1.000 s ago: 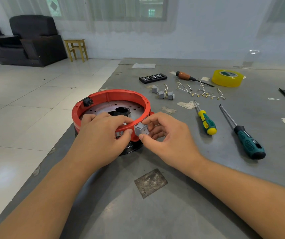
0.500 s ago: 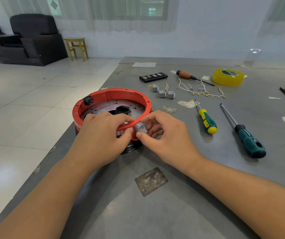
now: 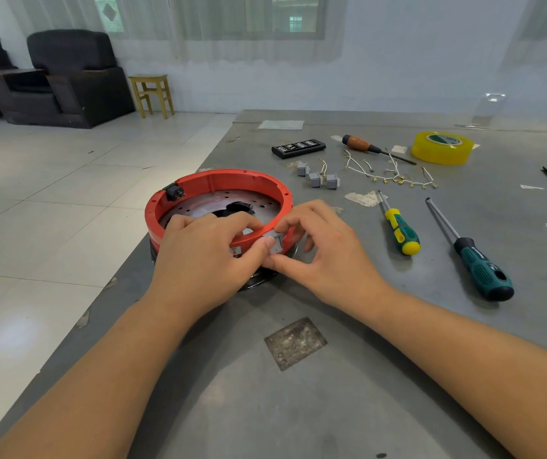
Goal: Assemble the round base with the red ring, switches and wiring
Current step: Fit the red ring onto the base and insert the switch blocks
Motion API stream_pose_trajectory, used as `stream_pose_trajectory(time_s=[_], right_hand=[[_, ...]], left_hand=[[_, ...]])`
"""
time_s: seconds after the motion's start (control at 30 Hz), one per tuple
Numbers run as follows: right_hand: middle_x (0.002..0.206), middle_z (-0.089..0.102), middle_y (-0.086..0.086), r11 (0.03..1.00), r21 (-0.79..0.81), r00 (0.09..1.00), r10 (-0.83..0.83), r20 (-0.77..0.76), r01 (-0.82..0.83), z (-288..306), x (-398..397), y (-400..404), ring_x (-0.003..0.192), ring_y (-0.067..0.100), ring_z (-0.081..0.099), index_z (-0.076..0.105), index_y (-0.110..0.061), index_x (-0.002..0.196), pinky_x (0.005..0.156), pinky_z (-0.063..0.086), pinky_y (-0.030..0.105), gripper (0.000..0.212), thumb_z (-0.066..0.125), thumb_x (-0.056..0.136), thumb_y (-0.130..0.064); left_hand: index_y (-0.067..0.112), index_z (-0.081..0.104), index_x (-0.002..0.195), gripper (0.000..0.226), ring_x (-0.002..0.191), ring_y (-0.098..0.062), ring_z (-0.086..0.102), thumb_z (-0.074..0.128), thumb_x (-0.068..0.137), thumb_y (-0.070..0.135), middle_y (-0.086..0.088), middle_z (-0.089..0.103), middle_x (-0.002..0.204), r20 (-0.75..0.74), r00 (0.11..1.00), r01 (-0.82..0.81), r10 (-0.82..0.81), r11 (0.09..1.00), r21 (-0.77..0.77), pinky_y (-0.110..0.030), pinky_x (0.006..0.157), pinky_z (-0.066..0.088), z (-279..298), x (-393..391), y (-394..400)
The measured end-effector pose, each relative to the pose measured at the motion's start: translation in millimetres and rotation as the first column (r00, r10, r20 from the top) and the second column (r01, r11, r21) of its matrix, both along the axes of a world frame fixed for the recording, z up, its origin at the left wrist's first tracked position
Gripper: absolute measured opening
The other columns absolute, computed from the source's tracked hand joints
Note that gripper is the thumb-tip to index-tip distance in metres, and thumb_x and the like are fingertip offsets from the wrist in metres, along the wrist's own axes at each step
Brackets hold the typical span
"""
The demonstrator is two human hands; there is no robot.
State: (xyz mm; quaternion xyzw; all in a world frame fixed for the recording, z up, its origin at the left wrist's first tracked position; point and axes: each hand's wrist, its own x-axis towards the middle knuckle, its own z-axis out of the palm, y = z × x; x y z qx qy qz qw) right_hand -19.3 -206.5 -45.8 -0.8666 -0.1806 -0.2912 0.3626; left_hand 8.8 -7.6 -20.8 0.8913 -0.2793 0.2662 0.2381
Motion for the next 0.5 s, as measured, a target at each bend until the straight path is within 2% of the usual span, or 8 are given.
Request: stream_pose_trajectory(time_s=[0.03, 0.1, 0.17, 0.23, 0.3, 0.37, 0.5], right_hand=[[0.117, 0.055, -0.009, 1.0, -0.022, 1.0, 0.006, 0.009, -0.006, 0.9, 0.6, -2.7, 0.106, 0.006, 0.058, 0.066, -0.022, 0.109, 0.09, 0.045, 0.016, 0.034, 0.082, 0.083, -0.038], [0.131, 0.056, -0.008, 0.998, -0.06, 0.999, 0.004, 0.038, -0.002, 4.7, 3.1, -7.3, 0.126, 0.011, 0.051, 0.065, -0.021, 0.121, 0.108, 0.041, 0.031, 0.038, 0.073, 0.089, -0.04], [0.14, 0.057, -0.009, 0.991, -0.131, 0.999, -0.003, 0.042, 0.008, 9.6, 6.5, -10.4, 0.138, 0.014, 0.044, 0.064, -0.021, 0.13, 0.116, 0.034, 0.04, 0.039, 0.068, 0.094, -0.037], [0.137, 0.062, -0.01, 0.975, -0.221, 1.0, -0.003, 0.0, 0.003, 11.4, 8.0, -8.8, 0.143, 0.015, 0.04, 0.067, -0.022, 0.128, 0.119, 0.029, 0.044, 0.034, 0.069, 0.096, -0.034], [0.129, 0.065, -0.009, 0.967, -0.256, 0.999, -0.01, -0.041, 0.0, 11.4, 7.2, -6.2, 0.141, 0.014, 0.042, 0.07, -0.022, 0.122, 0.118, 0.028, 0.047, 0.029, 0.069, 0.096, -0.035], [0.119, 0.066, -0.007, 0.97, -0.244, 0.999, -0.01, -0.05, -0.003, 13.5, 5.1, -4.7, 0.13, 0.013, 0.051, 0.072, -0.022, 0.116, 0.116, 0.028, 0.047, 0.028, 0.065, 0.096, -0.04], [0.092, 0.059, -0.01, 0.963, -0.27, 0.998, -0.008, -0.068, -0.011, 21.9, 9.2, 0.6, 0.103, 0.011, 0.055, 0.071, -0.022, 0.103, 0.114, 0.029, 0.043, 0.04, 0.059, 0.091, -0.058]], left_hand=[[0.04, 0.075, 0.104, 0.044, 0.067, -0.007, 0.051, 0.044, 0.091, 0.068, 0.02, 0.054, 0.065, -0.009, 1.0, 0.003, -0.003, 1.0, -0.004, -0.038, 0.082, 0.039, 0.8, 1.4, 2.0], [0.042, 0.074, 0.103, 0.046, 0.07, -0.003, 0.05, 0.043, 0.087, 0.071, 0.021, 0.054, 0.068, -0.04, 0.999, 0.018, -0.018, 1.0, 0.007, -0.036, 0.081, 0.034, 2.6, 6.0, 9.0], [0.044, 0.074, 0.102, 0.048, 0.078, -0.005, 0.051, 0.043, 0.083, 0.074, 0.02, 0.056, 0.075, -0.085, 0.994, 0.072, -0.071, 0.997, 0.011, -0.035, 0.081, 0.031, 4.4, 11.5, 18.0], [0.046, 0.074, 0.099, 0.044, 0.089, -0.004, 0.052, 0.048, 0.079, 0.075, 0.022, 0.059, 0.082, -0.144, 0.979, 0.145, -0.145, 0.989, -0.014, -0.031, 0.083, 0.034, 6.6, 16.6, 25.1], [0.05, 0.073, 0.097, 0.041, 0.099, 0.003, 0.049, 0.051, 0.076, 0.076, 0.023, 0.061, 0.085, -0.188, 0.963, 0.19, -0.192, 0.981, -0.03, -0.026, 0.085, 0.033, 8.2, 21.7, 27.3], [0.051, 0.073, 0.097, 0.039, 0.105, 0.009, 0.043, 0.053, 0.075, 0.076, 0.022, 0.06, 0.089, -0.206, 0.956, 0.208, -0.211, 0.977, -0.037, -0.024, 0.085, 0.034, 7.9, 26.6, 29.4], [0.058, 0.071, 0.1, 0.032, 0.106, 0.006, 0.04, 0.054, 0.08, 0.076, 0.013, 0.055, 0.096, -0.188, 0.954, 0.236, -0.233, 0.972, -0.003, -0.026, 0.087, 0.036, 2.9, 35.5, 36.5]])
